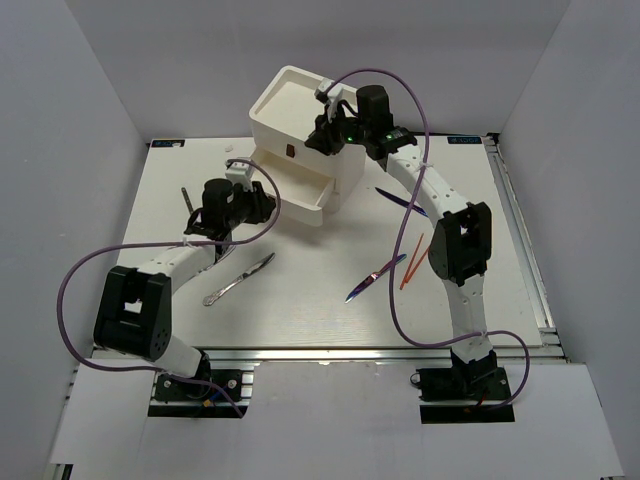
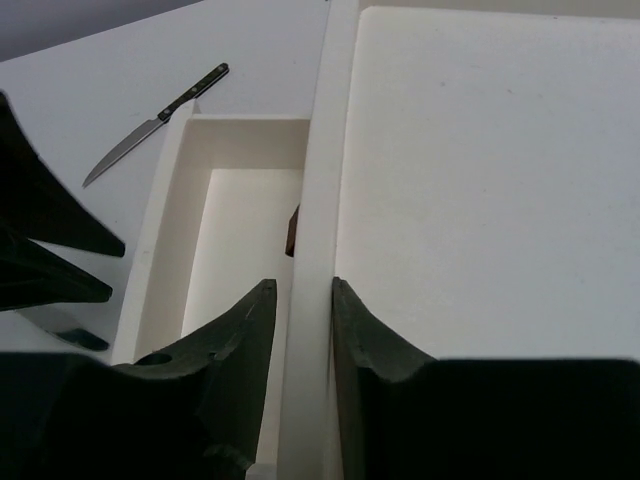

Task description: Sort the eating utensils into containers

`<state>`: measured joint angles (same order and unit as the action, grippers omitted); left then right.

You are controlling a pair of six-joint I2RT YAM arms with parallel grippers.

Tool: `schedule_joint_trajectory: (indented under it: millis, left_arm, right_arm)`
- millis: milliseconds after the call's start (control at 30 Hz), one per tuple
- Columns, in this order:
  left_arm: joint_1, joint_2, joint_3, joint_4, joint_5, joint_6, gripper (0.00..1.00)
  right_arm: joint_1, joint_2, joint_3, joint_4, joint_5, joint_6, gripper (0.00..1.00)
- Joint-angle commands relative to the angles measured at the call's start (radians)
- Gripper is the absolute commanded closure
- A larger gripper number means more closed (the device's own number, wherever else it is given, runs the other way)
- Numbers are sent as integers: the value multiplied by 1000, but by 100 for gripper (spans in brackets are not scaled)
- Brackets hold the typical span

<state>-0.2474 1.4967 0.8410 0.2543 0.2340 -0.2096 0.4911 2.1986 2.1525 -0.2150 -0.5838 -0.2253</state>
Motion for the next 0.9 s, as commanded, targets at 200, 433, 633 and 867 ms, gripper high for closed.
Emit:
schedule_joint_trajectory:
  millis: [200,433,633,867]
  left_arm:
    - [3,-36,99,-43,28,-31,37]
    - [7,-104,128,-108,22,-36,31]
    - [17,-197,109,-145,-16,-65,27]
    - [36,-277,89,-205,-47,-108,20]
  right_arm:
    - [23,-33,61,-103,-154,-23,35]
    - [-9,-89,92,-49,-160,-65,31]
    - [-23,-160,55,-38,-186,-154,26]
    - [-43,-232,-20,-18,-214,-212,22]
